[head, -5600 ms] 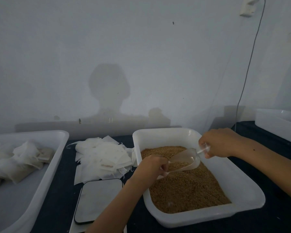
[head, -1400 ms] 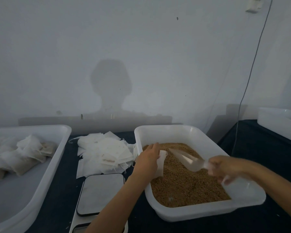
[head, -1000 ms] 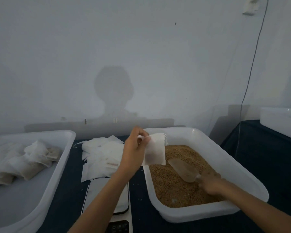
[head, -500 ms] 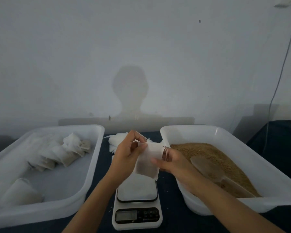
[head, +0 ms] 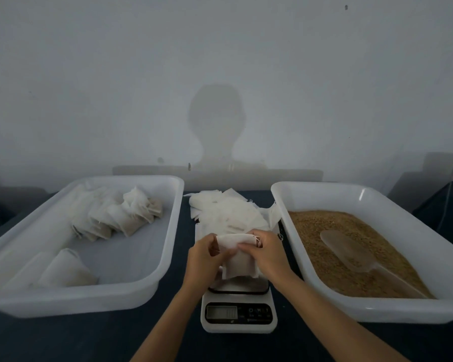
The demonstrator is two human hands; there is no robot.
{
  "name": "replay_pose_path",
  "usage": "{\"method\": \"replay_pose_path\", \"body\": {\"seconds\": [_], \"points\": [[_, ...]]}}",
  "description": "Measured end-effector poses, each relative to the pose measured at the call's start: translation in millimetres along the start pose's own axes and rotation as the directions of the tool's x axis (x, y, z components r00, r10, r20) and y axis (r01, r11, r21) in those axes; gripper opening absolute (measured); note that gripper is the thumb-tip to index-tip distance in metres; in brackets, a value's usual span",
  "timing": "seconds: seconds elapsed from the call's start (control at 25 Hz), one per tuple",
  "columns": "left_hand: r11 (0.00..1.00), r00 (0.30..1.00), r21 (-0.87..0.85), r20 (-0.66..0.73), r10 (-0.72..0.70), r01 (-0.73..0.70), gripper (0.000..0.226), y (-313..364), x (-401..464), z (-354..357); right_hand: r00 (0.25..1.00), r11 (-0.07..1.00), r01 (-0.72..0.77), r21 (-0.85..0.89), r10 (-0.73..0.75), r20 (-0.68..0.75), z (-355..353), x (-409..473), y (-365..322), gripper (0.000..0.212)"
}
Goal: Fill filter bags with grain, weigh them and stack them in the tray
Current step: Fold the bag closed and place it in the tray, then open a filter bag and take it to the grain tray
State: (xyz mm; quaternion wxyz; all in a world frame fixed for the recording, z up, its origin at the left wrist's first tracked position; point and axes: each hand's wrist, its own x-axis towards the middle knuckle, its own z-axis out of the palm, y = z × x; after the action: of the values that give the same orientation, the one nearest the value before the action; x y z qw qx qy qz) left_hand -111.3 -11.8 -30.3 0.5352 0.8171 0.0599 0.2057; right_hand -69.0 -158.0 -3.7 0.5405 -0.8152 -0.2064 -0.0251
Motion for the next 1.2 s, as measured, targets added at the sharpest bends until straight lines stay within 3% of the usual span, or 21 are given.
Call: {"method": "replay_pose_path", "body": {"seconds": [0.08, 0.24, 0.36, 0.68, 1.08, 1.2], "points": [[0.999, 1.000, 0.047, -0.019, 0.022, -0.021, 0.028, -3, 2, 1, 1.000, 1.000, 0.013, -0.014, -0.013, -0.012, 6, 1, 7, 0.006], [0.986, 0.994, 0.135, 0.045, 0.095, -0.101, 0.008, -6, 4, 3, 0.996, 0.998, 0.053, -0.022, -0.054, -0.075, 11, 1, 15, 0.010], [0.991, 0.994, 0.092, 0.056, 0.092, -0.097, 0.009, -7, 5, 0, 0.992, 0.996, 0.085, 0.025, -0.083, -0.095, 8, 0, 13, 0.016], [0.992, 0.983, -0.023, -0.139, 0.116, -0.121, 0.019, -5, 9, -20, 0.942, 0.983, 0.176, 0.061, -0.150, -0.300, -13, -1, 2, 0.014], [0.995, 0.988, -0.026, -0.123, 0.093, -0.097, 0.017, -8, 7, -18, 0.949, 0.985, 0.150, 0.082, -0.120, -0.291, -10, -4, 6, 0.013], [0.988, 0.998, 0.151, -0.052, 0.024, -0.016, 0.025, -11, 12, -14, 0.953, 0.988, 0.144, 0.064, -0.121, -0.277, -9, -6, 6, 0.014]]}}
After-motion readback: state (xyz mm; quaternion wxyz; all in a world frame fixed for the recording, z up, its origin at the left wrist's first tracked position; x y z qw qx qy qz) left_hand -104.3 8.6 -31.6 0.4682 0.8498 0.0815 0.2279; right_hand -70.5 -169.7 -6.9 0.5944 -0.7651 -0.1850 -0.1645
